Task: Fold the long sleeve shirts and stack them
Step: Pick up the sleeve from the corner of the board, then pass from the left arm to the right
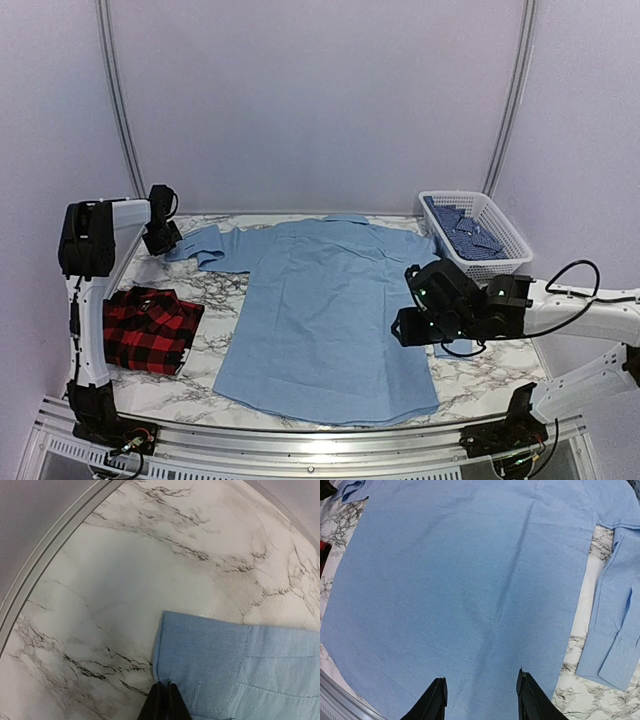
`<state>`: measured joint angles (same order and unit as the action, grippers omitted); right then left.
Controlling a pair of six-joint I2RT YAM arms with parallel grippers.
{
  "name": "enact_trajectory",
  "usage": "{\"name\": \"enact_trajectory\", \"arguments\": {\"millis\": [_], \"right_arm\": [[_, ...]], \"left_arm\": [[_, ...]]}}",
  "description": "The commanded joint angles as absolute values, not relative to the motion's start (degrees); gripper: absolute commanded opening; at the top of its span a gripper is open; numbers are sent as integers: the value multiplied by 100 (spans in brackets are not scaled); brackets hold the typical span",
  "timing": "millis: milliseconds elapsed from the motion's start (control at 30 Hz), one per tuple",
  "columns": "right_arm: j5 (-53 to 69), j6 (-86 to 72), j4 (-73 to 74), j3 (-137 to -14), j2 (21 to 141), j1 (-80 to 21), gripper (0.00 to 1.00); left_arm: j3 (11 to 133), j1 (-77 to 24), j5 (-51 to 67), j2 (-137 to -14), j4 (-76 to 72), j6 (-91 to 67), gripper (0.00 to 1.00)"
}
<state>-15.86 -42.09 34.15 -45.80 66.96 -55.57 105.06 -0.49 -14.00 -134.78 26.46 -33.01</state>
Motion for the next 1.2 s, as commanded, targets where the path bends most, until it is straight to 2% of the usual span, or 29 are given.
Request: {"name": "enact_trajectory", "arguments": {"millis": [0, 333, 600, 700, 767, 867, 1067, 1167], "right_arm": [[-1566, -4007, 2955, -4938, 6859, -5456, 44], [-1481, -3755, 2048, -5204, 7148, -5257, 41], [-1220, -3614, 1083, -5030, 7263, -4885, 41], [-987, -3674, 565, -4823, 7242, -4702, 45], [-871, -3699, 277, -4720, 7271, -4605, 51], [-693, -3779, -216, -4606, 7364, -4464, 52], [420, -3948, -1292, -4754, 7985, -4168, 56], [766, -3864, -1544, -4956, 8413, -4183, 62]], "left_arm": [[10614, -85, -1078, -13142, 2891, -3051, 0], [10067, -461, -578, -11687, 2383, -2645, 0], [9284, -1454, 408, -10444, 1868, -2061, 0], [8952, -1971, 671, -10132, 1749, -2018, 0], [8787, -2324, 849, -10000, 1667, -2027, 0], [8516, -2870, 1061, -9850, 1452, -2062, 0], [7902, -3731, 1386, -9745, 744, -2418, 0], [7775, -3932, 1662, -9893, 452, -2742, 0]]}}
